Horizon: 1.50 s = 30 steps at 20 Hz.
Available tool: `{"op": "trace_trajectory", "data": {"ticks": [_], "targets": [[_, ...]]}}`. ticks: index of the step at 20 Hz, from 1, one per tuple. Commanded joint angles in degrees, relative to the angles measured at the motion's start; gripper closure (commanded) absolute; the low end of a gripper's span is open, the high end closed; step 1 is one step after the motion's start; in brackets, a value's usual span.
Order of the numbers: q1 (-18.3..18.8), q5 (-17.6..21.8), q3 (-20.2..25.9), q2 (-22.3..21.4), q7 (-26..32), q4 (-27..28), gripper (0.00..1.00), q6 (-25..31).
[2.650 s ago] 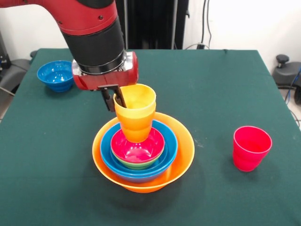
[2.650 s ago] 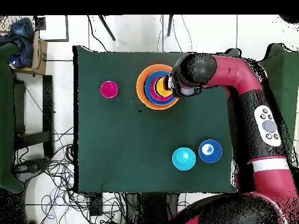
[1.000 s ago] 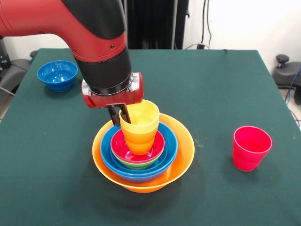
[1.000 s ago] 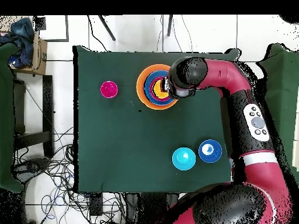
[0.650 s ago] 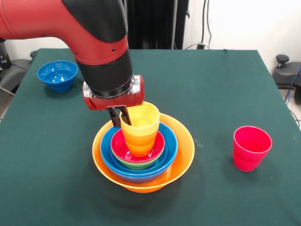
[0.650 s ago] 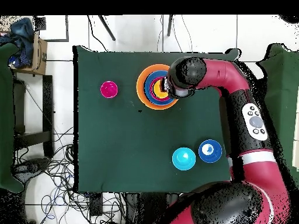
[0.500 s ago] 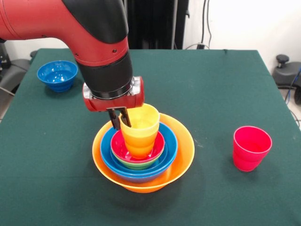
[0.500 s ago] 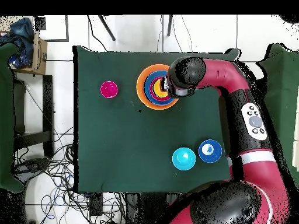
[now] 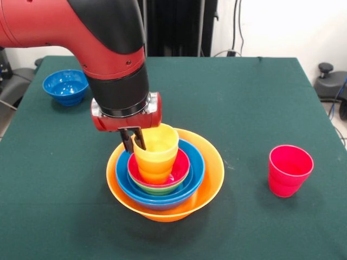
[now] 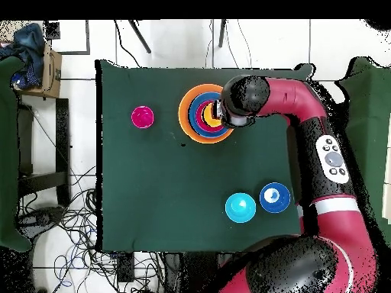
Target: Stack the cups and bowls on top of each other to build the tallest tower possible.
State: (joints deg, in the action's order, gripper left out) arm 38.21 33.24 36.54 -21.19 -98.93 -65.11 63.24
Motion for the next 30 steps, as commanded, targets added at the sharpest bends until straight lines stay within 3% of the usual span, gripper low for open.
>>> {"op": "trace_trajectory", "data": {"ticks": [1,6,7,24,30], "targets": [[-2.3,4.3,-3.3,0.3,4.5,2.4,1.00,-3.6],[-2.5,4.1,-3.7,0.3,3.8,2.2,1.00,-4.8],[-2.8,4.2,-4.1,0.2,2.6,2.1,0.00,-5.9],[-2.4,2.8,-3.5,0.2,4.6,2.5,0.00,-3.5],[-1.2,0.4,-2.3,-2.9,5.2,-0.9,0.00,-2.7]]}}
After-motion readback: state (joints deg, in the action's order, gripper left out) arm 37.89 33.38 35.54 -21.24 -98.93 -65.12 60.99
